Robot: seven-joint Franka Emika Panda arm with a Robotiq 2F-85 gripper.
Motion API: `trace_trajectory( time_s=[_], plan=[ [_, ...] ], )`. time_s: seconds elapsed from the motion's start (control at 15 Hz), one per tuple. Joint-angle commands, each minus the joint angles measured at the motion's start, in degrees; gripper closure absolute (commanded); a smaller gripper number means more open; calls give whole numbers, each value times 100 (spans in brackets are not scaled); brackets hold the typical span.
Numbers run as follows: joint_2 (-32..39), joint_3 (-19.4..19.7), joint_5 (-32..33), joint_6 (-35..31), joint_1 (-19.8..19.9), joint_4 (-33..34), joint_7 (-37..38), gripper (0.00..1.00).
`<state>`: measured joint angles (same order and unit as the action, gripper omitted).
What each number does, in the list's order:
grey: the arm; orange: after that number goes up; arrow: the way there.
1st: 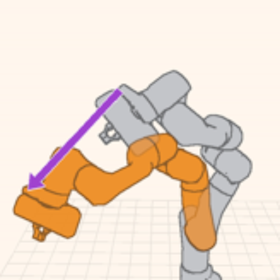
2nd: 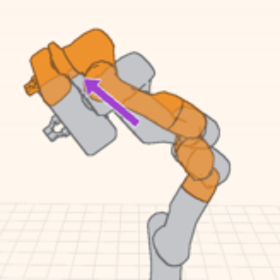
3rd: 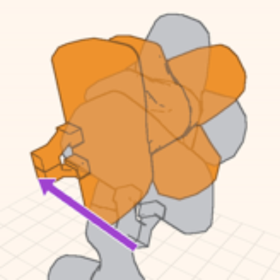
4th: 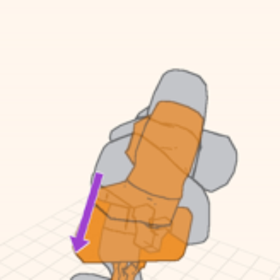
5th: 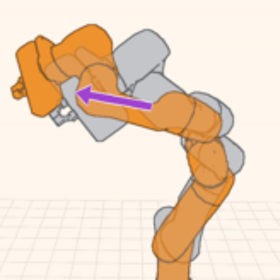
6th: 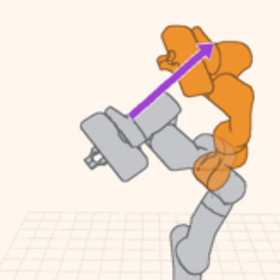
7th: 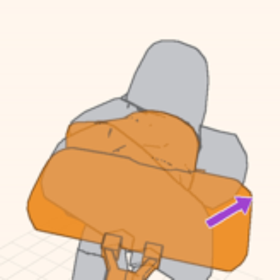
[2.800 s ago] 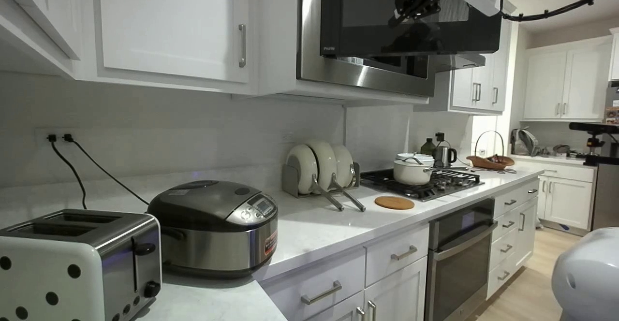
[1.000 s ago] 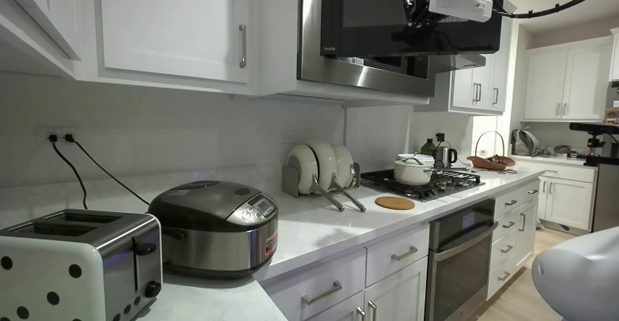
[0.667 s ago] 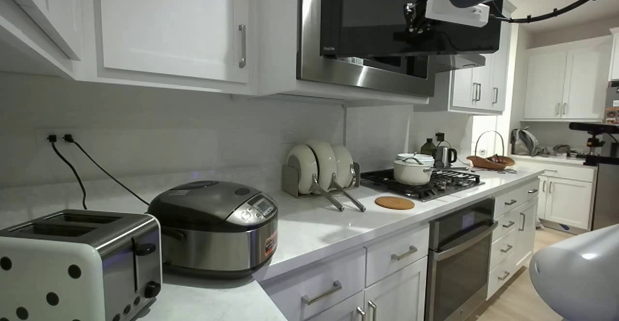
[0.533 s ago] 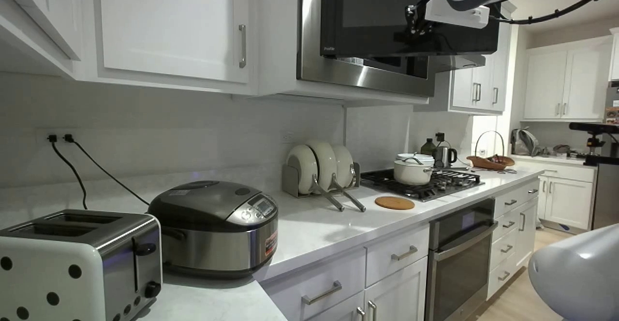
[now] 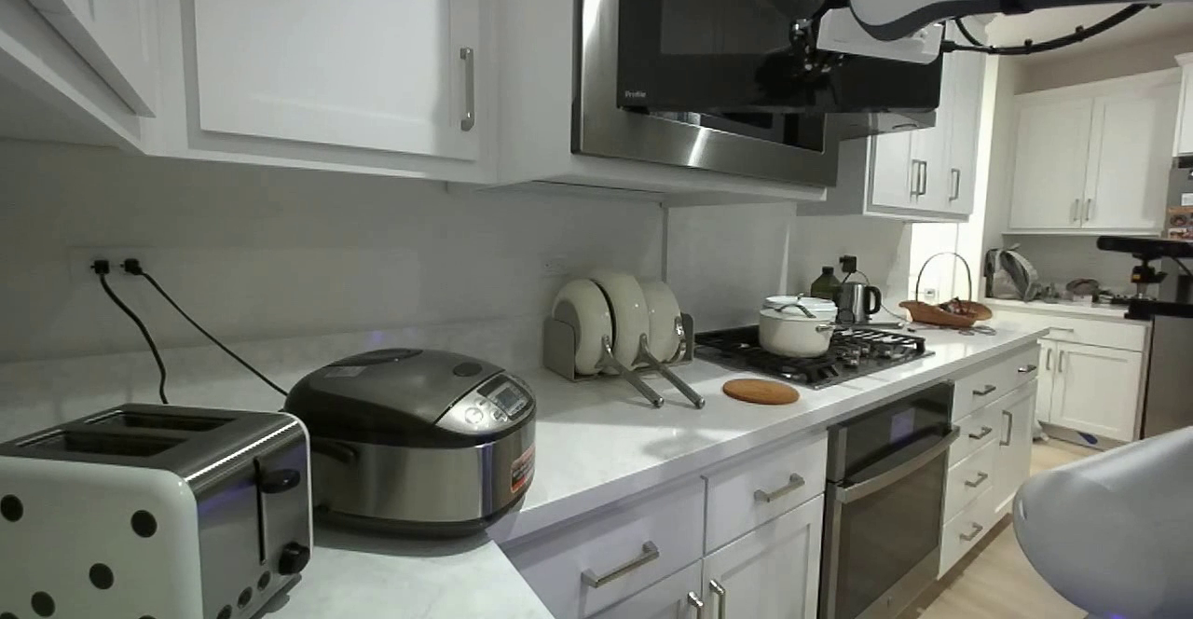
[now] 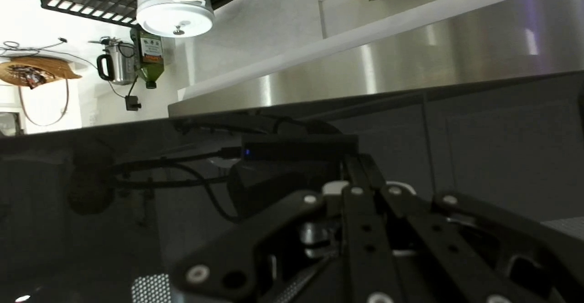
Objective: Close the microwave door
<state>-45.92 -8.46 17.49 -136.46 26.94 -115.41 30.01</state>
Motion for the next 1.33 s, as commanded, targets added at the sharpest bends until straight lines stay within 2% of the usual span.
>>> trace_trajectory(
  time_s=[0.0, 0.4, 0.93, 1.27],
  plan=[
    [87, -67, 107, -326, 155, -34, 348, 100],
    [240, 193, 26, -409, 30, 62, 205, 100],
    [543, 849, -203, -499, -99, 286, -74, 100],
    [729, 1394, -826, -576, -672, 395, -728, 100]
  ],
)
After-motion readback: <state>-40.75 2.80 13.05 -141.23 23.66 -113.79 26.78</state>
